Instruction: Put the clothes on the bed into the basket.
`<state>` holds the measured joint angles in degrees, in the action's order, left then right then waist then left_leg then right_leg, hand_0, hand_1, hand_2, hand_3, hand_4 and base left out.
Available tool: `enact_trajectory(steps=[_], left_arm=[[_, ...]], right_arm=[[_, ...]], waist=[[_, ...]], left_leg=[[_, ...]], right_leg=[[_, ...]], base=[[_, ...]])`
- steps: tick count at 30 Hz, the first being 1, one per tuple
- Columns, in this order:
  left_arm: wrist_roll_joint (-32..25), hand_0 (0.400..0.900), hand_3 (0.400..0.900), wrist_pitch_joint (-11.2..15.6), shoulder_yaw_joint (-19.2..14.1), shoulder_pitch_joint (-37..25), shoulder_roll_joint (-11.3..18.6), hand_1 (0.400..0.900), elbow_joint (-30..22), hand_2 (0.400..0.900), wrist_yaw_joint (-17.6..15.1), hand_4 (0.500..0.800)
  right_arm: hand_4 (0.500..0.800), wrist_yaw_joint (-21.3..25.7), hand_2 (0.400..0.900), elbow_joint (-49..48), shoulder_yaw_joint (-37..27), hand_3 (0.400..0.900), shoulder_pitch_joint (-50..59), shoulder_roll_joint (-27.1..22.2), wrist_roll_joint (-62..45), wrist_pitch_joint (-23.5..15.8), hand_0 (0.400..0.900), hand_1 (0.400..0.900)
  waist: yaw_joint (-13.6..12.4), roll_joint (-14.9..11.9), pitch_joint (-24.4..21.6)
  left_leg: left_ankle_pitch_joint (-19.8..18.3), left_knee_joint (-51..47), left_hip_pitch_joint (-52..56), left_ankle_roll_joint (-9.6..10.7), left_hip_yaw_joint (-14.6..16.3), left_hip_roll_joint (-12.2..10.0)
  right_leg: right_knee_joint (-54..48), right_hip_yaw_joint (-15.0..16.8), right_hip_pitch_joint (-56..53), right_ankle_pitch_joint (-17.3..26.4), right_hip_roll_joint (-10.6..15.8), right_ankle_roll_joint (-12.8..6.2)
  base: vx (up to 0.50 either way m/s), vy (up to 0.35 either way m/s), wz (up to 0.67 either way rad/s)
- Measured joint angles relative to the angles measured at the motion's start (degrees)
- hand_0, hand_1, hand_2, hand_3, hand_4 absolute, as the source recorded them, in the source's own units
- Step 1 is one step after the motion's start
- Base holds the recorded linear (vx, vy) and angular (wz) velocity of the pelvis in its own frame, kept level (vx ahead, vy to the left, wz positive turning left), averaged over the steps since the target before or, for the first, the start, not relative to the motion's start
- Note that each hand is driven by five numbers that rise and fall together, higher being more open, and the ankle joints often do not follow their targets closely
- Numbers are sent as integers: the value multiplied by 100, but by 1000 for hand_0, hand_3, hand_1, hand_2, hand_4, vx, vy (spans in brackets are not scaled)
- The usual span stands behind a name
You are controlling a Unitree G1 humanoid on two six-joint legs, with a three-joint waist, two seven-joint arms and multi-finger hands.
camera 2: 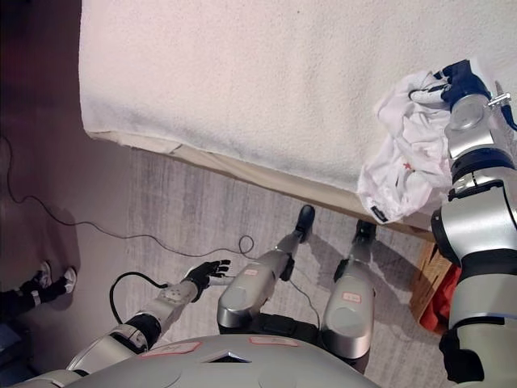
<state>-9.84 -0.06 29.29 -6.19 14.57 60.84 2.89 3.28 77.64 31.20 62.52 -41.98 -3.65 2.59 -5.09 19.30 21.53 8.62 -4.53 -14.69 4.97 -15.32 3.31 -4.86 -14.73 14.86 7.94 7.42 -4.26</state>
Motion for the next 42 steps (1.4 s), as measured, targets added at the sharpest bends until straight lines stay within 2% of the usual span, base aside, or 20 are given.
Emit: enact_trajectory(steps=[6, 8, 10, 11, 14, 16, 18, 19, 20, 21, 24, 27, 33, 38, 40, 42], left_arm=[[0, 900, 900, -3, -3, -188, -72, 900, 172, 900, -5, 800], [0, 900, 900, -31, -1, -330, -124, 900, 257, 900, -5, 800], [-2, 900, 900, -65, -8, -535, -156, 900, 413, 900, -9, 800], [-4, 900, 900, -89, -42, -590, -148, 900, 463, 900, -33, 800], [-5, 900, 900, -107, -281, -666, -101, 900, 630, 900, -92, 800], [-7, 900, 900, -106, -409, -698, -34, 900, 707, 900, -110, 800], [-8, 900, 900, -115, -583, -693, 0, 900, 852, 900, -103, 800], [-7, 900, 900, -124, -611, -665, 35, 900, 916, 900, -109, 800], [-6, 900, 900, -141, -708, -656, 58, 900, 970, 900, -98, 800], [-5, 900, 900, -164, -774, -659, 111, 900, 1058, 900, -110, 800], [-5, 900, 900, -241, -930, -515, 274, 900, 1140, 900, -112, 800], [-2, 900, 900, -261, -1081, -368, 346, 900, 1175, 900, -113, 800], [0, 900, 900, -303, -1244, -209, 390, 900, 1320, 900, -96, 800], [4, 900, 900, -382, -1328, -175, 481, 900, 1357, 900, -80, 800], [8, 900, 900, -400, -1333, -190, 564, 900, 1354, 900, -80, 800], [9, 900, 900, -399, -1336, -219, 627, 900, 1350, 900, -73, 800]], right_arm=[[500, -143, 400, 57, 14, 400, -35, 18, -3, 108, 400, 400], [500, -192, 400, 52, 70, 400, -33, 25, -1, 106, 400, 400], [500, -330, 400, 19, 260, 400, -30, 69, 3, 113, 400, 400], [500, -383, 400, -9, 286, 400, -31, 145, 5, 104, 400, 400], [500, -527, 400, -36, 415, 400, -58, 414, 12, 111, 400, 400], [500, -601, 400, -35, 452, 400, -105, 470, 111, 156, 400, 400], [500, -706, 400, -25, 452, 400, -132, 491, 231, 226, 400, 400], [500, -725, 400, -39, 454, 400, -137, 495, 232, 224, 400, 400], [500, -745, 400, -61, 454, 400, -140, 465, 234, 228, 400, 400], [500, -750, 400, -103, 455, 400, -172, 445, 241, 233, 400, 400], [500, -798, 400, -165, 447, 400, -295, 342, 274, 243, 400, 400], [500, -909, 400, -180, 447, 400, -483, 191, 286, 267, 400, 400], [500, -1089, 400, -191, 411, 400, -1003, -110, 296, 318, 400, 400], [500, -1242, 400, -153, 336, 400, -1304, -328, 416, 364, 400, 400], [500, -1264, 400, -159, 245, 400, -1389, -395, 434, 355, 400, 400], [500, -1266, 400, -129, 37, 400, -1546, -471, 436, 365, 400, 400]], waist=[[23, -4, -1], [39, -39, 9], [21, -178, 28], [49, -313, 30], [51, -876, -63], [220, -1265, -197], [325, -1617, -342], [348, -1754, -438], [512, -1857, -518], [563, -1980, -624], [721, -2172, -929], [867, -2190, -1242], [1059, -2139, -1484], [1181, -2129, -1498], [1316, -2123, -1503], [1291, -2110, -1511]], left_leg=[[-1, -2, 182, 0, 46, 34], [-2, 5, 223, -1, 152, 37], [-16, 18, 313, -19, 367, 41], [-22, 16, 369, -28, 511, 41], [-181, -8, 639, -227, 1011, 3], [-273, -6, 786, -267, 1215, 0], [-392, -8, 1028, -396, 1583, -3], [-422, -7, 1121, -402, 1713, 8], [-510, -9, 1239, -477, 1841, 13], [-565, -9, 1338, -482, 1967, 16], [-674, -12, 1554, -550, 2350, 3], [-774, -15, 1722, -607, 2658, 0], [-898, -20, 1981, -654, 3094, -10], [-940, -20, 2090, -667, 3338, 5], [-970, -27, 2122, -686, 3428, -2], [-974, -26, 2154, -682, 3488, 0]], right_leg=[[16, 22, -171, 6, 29, -11], [56, 84, -169, 18, 23, -26], [149, 287, -142, 32, 6, -48], [173, 416, -126, 32, 1, -49], [190, 943, -144, 54, -63, -90], [177, 1156, -191, 74, -97, -115], [122, 1490, -301, 177, -155, -128], [103, 1625, -342, 186, -158, -143], [51, 1740, -433, 205, -179, -169], [25, 1871, -473, 214, -192, -186], [-2, 2223, -562, 271, -254, -217], [-2, 2517, -605, 287, -318, -240], [-3, 2885, -692, 295, -423, -319], [-4, 2877, -670, 275, -417, -307], [-6, 2876, -663, 274, -418, -308], [-2, 2881, -668, 281, -419, -319]], base=[[0, 22, -28], [24, 58, -65], [35, 57, -82], [57, 42, -94], [53, 28, -90], [42, 33, -84], [27, 50, -79], [28, 50, -76], [31, 41, -71], [40, 39, -67], [36, 42, -63], [8, 36, -54], [-13, 32, -43], [-15, 16, -24], [-24, 11, -20], [-12, 9, -11]])
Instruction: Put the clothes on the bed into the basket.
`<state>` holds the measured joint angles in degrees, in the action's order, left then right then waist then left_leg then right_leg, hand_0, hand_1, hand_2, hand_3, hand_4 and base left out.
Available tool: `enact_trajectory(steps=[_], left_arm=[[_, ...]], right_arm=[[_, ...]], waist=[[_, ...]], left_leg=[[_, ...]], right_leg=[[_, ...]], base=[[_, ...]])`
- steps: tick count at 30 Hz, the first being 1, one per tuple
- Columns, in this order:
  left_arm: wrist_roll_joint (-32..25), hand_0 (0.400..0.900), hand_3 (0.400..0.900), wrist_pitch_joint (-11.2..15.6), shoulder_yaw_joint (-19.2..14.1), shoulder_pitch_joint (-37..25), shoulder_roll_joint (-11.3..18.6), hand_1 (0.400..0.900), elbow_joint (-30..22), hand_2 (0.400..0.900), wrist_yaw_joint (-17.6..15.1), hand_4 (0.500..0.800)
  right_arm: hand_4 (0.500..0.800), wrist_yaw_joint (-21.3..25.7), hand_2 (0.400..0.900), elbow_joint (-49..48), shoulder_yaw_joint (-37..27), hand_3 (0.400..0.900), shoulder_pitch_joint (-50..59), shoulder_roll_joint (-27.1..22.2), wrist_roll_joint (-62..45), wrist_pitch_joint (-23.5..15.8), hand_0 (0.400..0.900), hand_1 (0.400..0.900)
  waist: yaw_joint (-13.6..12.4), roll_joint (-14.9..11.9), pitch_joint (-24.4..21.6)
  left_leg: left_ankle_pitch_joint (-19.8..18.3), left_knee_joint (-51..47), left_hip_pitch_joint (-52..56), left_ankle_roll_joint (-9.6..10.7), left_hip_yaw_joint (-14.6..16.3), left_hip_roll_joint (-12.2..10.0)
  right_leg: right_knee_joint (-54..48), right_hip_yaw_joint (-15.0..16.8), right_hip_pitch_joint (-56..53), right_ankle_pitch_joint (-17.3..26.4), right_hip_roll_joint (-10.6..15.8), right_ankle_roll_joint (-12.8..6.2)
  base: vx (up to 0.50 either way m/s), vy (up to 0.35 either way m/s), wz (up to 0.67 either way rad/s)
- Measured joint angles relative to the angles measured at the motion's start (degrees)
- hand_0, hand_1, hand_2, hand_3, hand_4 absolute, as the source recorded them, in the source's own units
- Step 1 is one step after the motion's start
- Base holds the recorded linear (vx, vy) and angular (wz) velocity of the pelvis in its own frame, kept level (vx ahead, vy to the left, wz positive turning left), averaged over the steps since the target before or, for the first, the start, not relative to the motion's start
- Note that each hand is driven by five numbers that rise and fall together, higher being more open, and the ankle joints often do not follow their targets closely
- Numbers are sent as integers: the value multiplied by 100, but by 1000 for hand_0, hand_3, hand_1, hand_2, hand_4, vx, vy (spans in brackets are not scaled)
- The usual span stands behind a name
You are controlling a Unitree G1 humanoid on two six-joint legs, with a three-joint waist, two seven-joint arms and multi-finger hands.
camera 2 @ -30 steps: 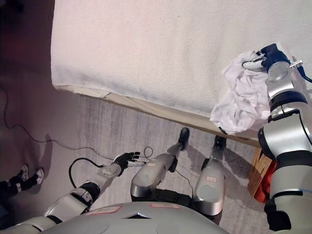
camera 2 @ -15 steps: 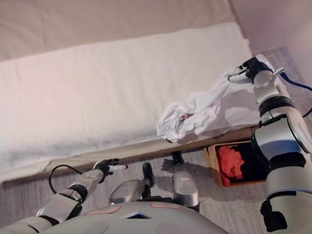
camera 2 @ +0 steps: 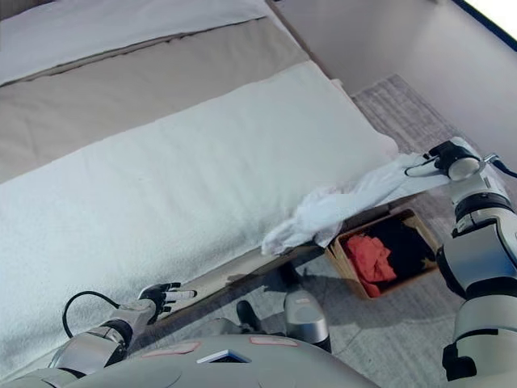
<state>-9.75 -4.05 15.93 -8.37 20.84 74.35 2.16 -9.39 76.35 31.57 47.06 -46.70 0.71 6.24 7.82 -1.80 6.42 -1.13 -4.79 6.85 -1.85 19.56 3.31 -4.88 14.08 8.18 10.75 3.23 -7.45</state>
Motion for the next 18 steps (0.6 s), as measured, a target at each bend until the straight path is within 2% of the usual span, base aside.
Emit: enact_trajectory(steps=[10, 17, 18], left_arm=[[21, 900, 900, -33, -12, 35, 180, 900, 7, 900, 80, 800], [64, 900, 900, -32, -12, 27, 178, 900, 3, 900, 86, 800], [65, 900, 900, -35, -12, 33, 178, 900, 3, 900, 86, 800]], right_arm=[[500, -117, 400, 328, -286, 400, -473, -646, 7, 118, 400, 400], [500, -119, 400, 356, -609, 400, -625, -737, 8, 113, 400, 400], [529, -128, 449, 358, -612, 449, -638, -737, 8, 117, 449, 449]], waist=[[144, 236, -143], [139, 387, -168], [137, 426, -160]], left_leg=[[-66, -55, 3, 7, 44, -2], [-78, -55, -15, 16, 5, -15], [-79, -55, -16, 17, -1, -17]], right_leg=[[-4, -23, 18, 11, 29, -13], [-17, -70, 26, 10, 41, -12], [-15, -72, 25, 10, 43, -12]], base=[[2, -2, 0], [18, -16, 7], [18, -17, 10]])
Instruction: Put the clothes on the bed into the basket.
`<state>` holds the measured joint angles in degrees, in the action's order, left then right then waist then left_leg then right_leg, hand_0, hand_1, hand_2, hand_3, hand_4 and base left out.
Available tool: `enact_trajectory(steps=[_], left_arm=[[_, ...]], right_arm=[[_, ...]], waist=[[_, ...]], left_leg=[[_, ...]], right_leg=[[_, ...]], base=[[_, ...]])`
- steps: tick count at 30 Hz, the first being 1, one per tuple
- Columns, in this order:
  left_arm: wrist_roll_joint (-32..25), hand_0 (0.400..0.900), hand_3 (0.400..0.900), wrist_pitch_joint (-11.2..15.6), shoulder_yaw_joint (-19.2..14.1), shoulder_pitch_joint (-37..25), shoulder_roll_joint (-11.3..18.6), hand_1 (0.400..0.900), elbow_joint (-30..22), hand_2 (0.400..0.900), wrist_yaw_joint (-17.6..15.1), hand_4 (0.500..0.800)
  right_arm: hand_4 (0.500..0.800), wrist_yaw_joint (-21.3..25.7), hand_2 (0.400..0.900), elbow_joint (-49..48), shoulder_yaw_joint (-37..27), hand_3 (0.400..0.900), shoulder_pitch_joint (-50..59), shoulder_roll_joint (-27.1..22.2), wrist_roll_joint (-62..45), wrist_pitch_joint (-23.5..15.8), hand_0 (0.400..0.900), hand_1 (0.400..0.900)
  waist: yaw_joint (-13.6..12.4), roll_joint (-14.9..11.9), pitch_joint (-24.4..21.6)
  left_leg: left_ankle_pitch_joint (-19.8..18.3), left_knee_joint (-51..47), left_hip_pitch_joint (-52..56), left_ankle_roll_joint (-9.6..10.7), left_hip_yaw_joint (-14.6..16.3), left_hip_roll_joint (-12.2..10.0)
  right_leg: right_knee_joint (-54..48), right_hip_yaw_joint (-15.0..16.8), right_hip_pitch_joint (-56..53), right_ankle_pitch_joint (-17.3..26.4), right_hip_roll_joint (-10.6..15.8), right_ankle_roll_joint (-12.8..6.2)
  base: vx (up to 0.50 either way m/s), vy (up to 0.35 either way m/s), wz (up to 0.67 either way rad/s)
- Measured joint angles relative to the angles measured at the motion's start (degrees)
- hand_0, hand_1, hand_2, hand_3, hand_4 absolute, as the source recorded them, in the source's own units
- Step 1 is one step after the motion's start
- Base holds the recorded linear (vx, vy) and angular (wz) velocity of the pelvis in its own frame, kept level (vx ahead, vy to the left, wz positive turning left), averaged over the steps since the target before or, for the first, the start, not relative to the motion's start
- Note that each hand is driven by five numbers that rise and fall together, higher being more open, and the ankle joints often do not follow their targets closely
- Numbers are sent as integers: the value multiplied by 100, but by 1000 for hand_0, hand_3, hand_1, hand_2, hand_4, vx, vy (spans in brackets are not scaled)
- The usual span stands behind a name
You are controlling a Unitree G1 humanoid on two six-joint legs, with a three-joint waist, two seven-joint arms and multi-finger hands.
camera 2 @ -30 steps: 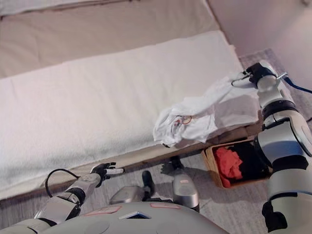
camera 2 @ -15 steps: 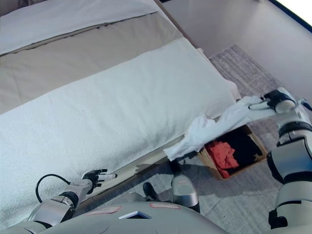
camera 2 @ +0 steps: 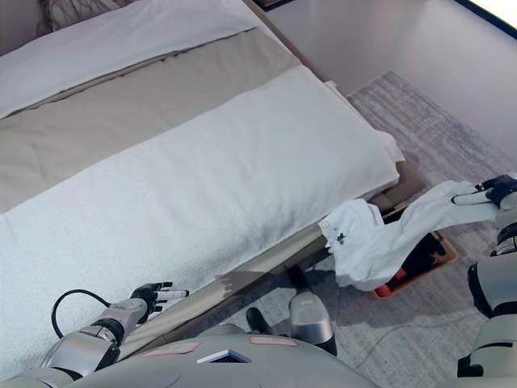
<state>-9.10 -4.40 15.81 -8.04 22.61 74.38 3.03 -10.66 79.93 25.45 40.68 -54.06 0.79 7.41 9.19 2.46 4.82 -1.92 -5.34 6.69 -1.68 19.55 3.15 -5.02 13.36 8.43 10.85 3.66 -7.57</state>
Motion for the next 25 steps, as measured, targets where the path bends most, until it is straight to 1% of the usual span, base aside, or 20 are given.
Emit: enact_trajectory(steps=[1, 5, 10, 17, 25], left_arm=[[1, 900, 900, -4, 0, 2, 0, 900, 3, 900, 0, 800], [0, 900, 900, -3, 0, -5, -3, 900, -2, 900, -1, 800], [0, 900, 900, -2, 0, -4, -4, 900, -1, 900, 2, 800], [-1, 900, 900, -3, 0, 11, -9, 900, -3, 900, 5, 800], [-1, 900, 900, -2, 0, 15, -17, 900, -4, 900, 5, 800]], right_arm=[[800, 0, 900, 0, -49, 900, -23, 0, -1, 0, 900, 900], [800, 6, 900, -13, -168, 900, -143, -1, 0, -4, 900, 900], [800, -1, 900, 8, -331, 900, -315, 0, -2, 7, 900, 900], [800, -1, 900, 1, -335, 900, -316, 0, -4, 6, 900, 900], [800, -1, 900, -1, -334, 900, -316, 0, -7, 5, 900, 900]], waist=[[1, 38, -2], [-5, 205, 23], [-13, 309, 49], [-30, 309, 79], [-51, 214, 142]], left_leg=[[-1, 0, -6, 1, -12, 2], [-3, 1, -34, 3, -47, 6], [-2, 0, -70, 4, -119, 8], [-3, 0, -91, 4, -140, 9], [-1, 17, -117, 3, -147, 15]], right_leg=[[2, -11, 1, 1, 1, 0], [7, -46, 14, 1, 14, 1], [5, -123, 23, 1, 10, 2], [-5, -137, 38, 0, 14, 3], [7, -142, 63, 10, 7, -4]], base=[[4, -6, 5], [6, -12, 10], [-7, -11, 8], [-4, -7, 0], [-8, -8, -3]])
